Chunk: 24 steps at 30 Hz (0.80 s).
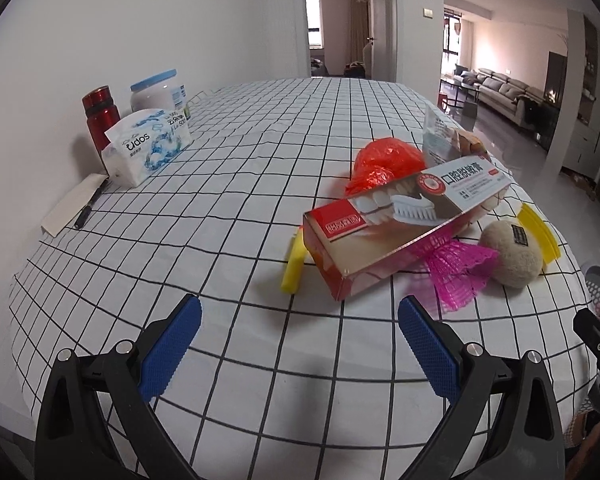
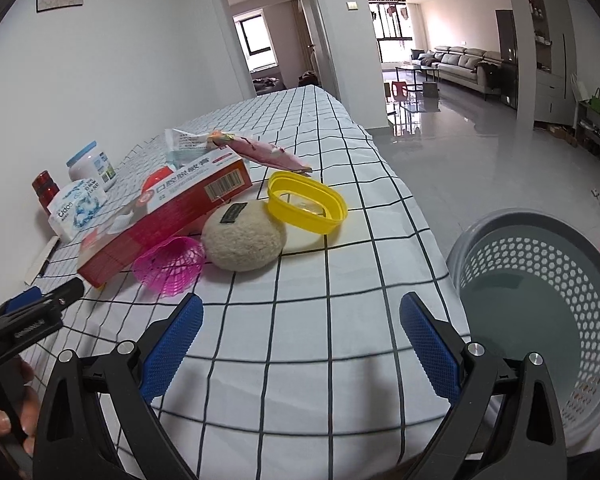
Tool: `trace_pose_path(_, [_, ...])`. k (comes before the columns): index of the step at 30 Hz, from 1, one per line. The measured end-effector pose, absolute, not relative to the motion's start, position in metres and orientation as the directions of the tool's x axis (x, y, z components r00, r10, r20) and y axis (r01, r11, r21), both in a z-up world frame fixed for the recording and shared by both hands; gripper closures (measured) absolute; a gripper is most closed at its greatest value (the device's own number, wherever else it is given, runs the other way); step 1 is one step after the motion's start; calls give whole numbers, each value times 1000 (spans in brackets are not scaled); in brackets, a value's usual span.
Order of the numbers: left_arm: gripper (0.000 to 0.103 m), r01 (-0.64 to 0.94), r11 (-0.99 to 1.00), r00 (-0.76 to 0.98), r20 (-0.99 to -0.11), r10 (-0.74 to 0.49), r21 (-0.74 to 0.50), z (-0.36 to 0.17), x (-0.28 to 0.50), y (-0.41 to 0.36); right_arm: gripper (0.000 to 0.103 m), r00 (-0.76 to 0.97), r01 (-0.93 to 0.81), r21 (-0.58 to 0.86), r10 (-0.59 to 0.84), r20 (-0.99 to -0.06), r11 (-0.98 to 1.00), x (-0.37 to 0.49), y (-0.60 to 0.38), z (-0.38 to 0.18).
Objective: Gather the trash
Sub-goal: 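Reach toward the yellow plastic lid and close the right gripper on it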
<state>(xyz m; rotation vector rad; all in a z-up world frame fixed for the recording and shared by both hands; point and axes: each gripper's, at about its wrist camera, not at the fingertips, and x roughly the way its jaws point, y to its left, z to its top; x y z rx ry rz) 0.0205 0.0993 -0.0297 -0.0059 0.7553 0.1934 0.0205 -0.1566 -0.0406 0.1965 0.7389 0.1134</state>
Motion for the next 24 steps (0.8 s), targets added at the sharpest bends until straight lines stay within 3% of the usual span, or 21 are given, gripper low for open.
trace_pose_path(12, [6,-97,994,755,-646,107,51,-19,43,70,9,714,-5,214,153,-683,977,78,-168,-33])
trace_pose_path(24, [6,-60,998,768,-637,68,34,-17,45,57,9,634,-3,296,231,-738,955,140,-169,-42])
